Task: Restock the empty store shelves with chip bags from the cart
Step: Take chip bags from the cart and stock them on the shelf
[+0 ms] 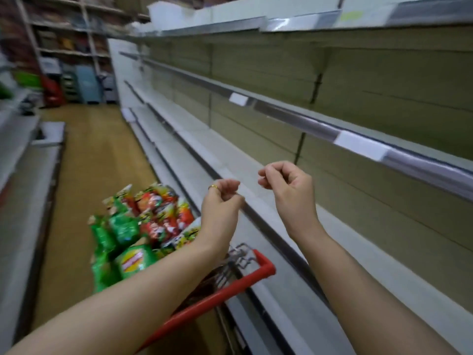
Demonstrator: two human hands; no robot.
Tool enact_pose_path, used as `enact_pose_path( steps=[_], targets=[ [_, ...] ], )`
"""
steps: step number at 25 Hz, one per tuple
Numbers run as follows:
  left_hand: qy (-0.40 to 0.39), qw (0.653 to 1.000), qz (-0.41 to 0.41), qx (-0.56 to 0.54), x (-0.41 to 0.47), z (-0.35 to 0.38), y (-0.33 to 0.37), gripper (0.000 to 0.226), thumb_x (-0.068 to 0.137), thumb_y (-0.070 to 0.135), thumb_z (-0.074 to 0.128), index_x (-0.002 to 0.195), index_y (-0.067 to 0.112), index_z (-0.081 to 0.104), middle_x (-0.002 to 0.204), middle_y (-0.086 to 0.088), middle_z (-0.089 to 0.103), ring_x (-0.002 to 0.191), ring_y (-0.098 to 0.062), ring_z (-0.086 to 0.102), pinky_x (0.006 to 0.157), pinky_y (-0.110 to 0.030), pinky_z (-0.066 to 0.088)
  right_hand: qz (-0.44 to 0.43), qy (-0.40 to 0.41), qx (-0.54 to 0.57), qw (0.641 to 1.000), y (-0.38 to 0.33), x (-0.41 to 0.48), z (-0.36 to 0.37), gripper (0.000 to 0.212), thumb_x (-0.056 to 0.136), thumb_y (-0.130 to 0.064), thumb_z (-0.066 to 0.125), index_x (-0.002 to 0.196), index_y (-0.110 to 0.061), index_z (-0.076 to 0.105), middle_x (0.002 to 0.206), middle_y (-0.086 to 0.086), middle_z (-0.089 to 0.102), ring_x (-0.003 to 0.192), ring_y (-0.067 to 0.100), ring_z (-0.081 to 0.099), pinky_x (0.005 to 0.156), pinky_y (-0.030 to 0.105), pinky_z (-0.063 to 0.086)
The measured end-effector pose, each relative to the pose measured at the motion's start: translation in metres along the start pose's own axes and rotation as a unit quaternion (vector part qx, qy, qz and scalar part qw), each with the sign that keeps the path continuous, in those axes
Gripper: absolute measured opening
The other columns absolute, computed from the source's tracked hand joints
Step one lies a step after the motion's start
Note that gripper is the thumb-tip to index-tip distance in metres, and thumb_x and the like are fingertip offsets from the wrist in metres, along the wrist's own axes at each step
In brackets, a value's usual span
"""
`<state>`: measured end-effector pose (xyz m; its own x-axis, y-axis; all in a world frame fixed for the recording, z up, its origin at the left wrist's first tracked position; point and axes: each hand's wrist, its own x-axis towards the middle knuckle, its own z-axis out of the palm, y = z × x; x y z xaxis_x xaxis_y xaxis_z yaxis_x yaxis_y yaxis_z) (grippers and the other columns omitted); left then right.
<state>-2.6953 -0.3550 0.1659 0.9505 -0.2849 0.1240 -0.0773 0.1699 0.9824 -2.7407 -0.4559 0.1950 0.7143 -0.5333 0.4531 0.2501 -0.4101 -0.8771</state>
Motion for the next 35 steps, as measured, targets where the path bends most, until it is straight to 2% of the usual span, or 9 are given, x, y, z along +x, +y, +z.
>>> enact_pose_path(
  steps=[3, 10, 14, 17, 20, 22, 29, 32, 35],
  targets=[
    [0.062, 0.997, -0.037, 0.007, 0.026, -0.061, -0.025, 0.025, 0.085, -0.005, 0.052, 0.091, 0.019, 0.055, 0.088, -0.003, 0.053, 0.081, -0.016, 0.049, 0.069, -0.024, 0.042, 0.045, -0.057, 0.008, 0.997, 0.023, 0.005, 0.075, 0.019, 0.089, -0.011, 0.054, 0.073, -0.008, 0.063, 0.068, 0.000, 0.063, 0.070, 0.010, 0.060, 0.071, 0.036, 0.049],
    [0.178, 0.976, -0.124, -0.013, 0.068, -0.163, -0.069, 0.020, 0.087, -0.004, 0.051, 0.101, 0.010, 0.054, 0.090, -0.001, 0.054, 0.079, -0.014, 0.050, 0.067, -0.024, 0.043, 0.125, -0.161, 0.002, 0.979, 0.082, 0.004, 0.205, 0.023, 0.090, -0.012, 0.052, 0.076, 0.004, 0.060, 0.069, 0.014, 0.057, 0.066, 0.019, 0.051, 0.063, 0.032, 0.042],
    [0.233, 0.955, -0.183, 0.004, 0.072, -0.195, -0.095, 0.015, 0.089, 0.001, 0.054, 0.095, 0.014, 0.053, 0.088, 0.002, 0.053, 0.085, -0.015, 0.052, 0.076, -0.028, 0.044, 0.198, -0.229, -0.062, 0.951, 0.139, -0.002, 0.249, 0.021, 0.091, -0.017, 0.052, 0.080, -0.002, 0.062, 0.075, 0.010, 0.060, 0.074, 0.024, 0.056, 0.064, 0.030, 0.041],
    [0.279, 0.939, -0.202, 0.016, 0.070, -0.215, -0.115, 0.018, 0.088, -0.001, 0.055, 0.100, 0.012, 0.052, 0.096, -0.003, 0.054, 0.083, -0.014, 0.052, 0.074, -0.028, 0.045, 0.254, -0.328, -0.173, 0.893, 0.173, -0.008, 0.270, 0.031, 0.092, -0.029, 0.055, 0.111, -0.004, 0.057, 0.107, 0.011, 0.061, 0.099, 0.028, 0.058, 0.071, 0.028, 0.039],
    [0.317, 0.918, -0.236, 0.040, 0.069, -0.232, -0.131, 0.021, 0.088, 0.000, 0.055, 0.104, 0.012, 0.048, 0.104, -0.007, 0.050, 0.081, -0.011, 0.050, 0.070, -0.025, 0.044, 0.315, -0.440, -0.251, 0.803, 0.196, -0.012, 0.286, 0.074, 0.089, -0.040, 0.058, 0.144, -0.003, 0.025, 0.146, 0.015, 0.036, 0.131, 0.029, 0.040, 0.096, 0.033, 0.039],
    [0.316, 0.908, -0.265, 0.072, 0.069, -0.237, -0.140, 0.017, 0.090, 0.005, 0.056, 0.103, 0.012, 0.047, 0.103, -0.006, 0.049, 0.077, -0.006, 0.047, 0.062, -0.020, 0.038, 0.337, -0.481, -0.283, 0.759, 0.205, -0.017, 0.292, 0.087, 0.088, -0.042, 0.060, 0.147, -0.001, 0.012, 0.152, 0.016, 0.024, 0.137, 0.030, 0.031, 0.104, 0.036, 0.035],
    [0.308, 0.896, -0.305, 0.091, 0.081, -0.233, -0.167, 0.021, 0.087, 0.004, 0.059, 0.100, 0.016, 0.048, 0.113, -0.010, 0.051, 0.097, -0.021, 0.052, 0.084, -0.035, 0.046, 0.340, -0.538, -0.322, 0.701, 0.215, -0.018, 0.300, 0.066, 0.091, -0.034, 0.058, 0.141, -0.001, 0.028, 0.145, 0.014, 0.036, 0.126, 0.027, 0.045, 0.097, 0.032, 0.041],
    [0.363, 0.868, -0.305, 0.149, 0.084, -0.244, -0.170, 0.027, 0.085, 0.004, 0.058, 0.102, 0.022, 0.046, 0.124, -0.009, 0.044, 0.107, -0.026, 0.050, 0.095, -0.043, 0.046, 0.247, -0.500, -0.409, 0.722, 0.221, -0.020, 0.311, 0.065, 0.091, -0.036, 0.054, 0.142, -0.006, 0.026, 0.141, 0.015, 0.037, 0.126, 0.031, 0.042, 0.100, 0.039, 0.040],
    [0.346, 0.827, -0.387, 0.215, 0.089, -0.252, -0.178, 0.051, 0.087, 0.007, 0.056, 0.134, 0.010, 0.037, 0.139, -0.015, 0.035, 0.128, -0.035, 0.036, 0.106, -0.043, 0.034, 0.136, -0.495, -0.405, 0.757, 0.217, -0.029, 0.333, 0.060, 0.092, -0.037, 0.050, 0.139, -0.004, 0.032, 0.136, 0.019, 0.040, 0.124, 0.035, 0.041, 0.098, 0.041, 0.038]
  ],
)
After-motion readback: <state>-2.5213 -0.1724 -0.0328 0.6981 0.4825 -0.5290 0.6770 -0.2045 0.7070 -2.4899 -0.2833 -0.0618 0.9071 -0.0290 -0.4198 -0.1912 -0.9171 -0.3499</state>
